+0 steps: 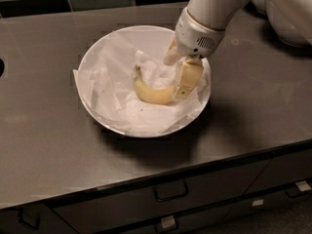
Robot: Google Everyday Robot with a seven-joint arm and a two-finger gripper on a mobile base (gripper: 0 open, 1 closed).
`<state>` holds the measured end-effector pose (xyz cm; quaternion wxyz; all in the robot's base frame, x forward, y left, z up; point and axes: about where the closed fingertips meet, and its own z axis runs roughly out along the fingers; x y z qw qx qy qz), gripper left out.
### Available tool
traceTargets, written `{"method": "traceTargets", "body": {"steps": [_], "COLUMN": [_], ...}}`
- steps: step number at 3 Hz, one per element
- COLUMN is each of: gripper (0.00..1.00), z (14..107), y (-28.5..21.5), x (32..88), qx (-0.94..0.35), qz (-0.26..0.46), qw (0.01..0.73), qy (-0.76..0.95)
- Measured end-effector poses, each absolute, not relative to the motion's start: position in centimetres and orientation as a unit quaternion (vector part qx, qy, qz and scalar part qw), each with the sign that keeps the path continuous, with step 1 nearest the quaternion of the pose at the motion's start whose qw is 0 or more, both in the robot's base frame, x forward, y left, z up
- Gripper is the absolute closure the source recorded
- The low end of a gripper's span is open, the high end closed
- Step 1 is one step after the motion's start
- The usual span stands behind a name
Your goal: Pick banana from white bowl
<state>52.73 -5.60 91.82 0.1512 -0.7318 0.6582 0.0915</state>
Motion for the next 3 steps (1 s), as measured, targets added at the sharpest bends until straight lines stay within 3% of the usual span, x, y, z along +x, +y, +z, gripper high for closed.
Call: {"method": "traceTargets", "body": {"steps": [3], "gripper": [0.33], "z": [89.4], "y": [-4.5], "x": [52.1], "qx": [-0.736], "qz": [0.108], "qw": [0.136], "qy": [0.654]}}
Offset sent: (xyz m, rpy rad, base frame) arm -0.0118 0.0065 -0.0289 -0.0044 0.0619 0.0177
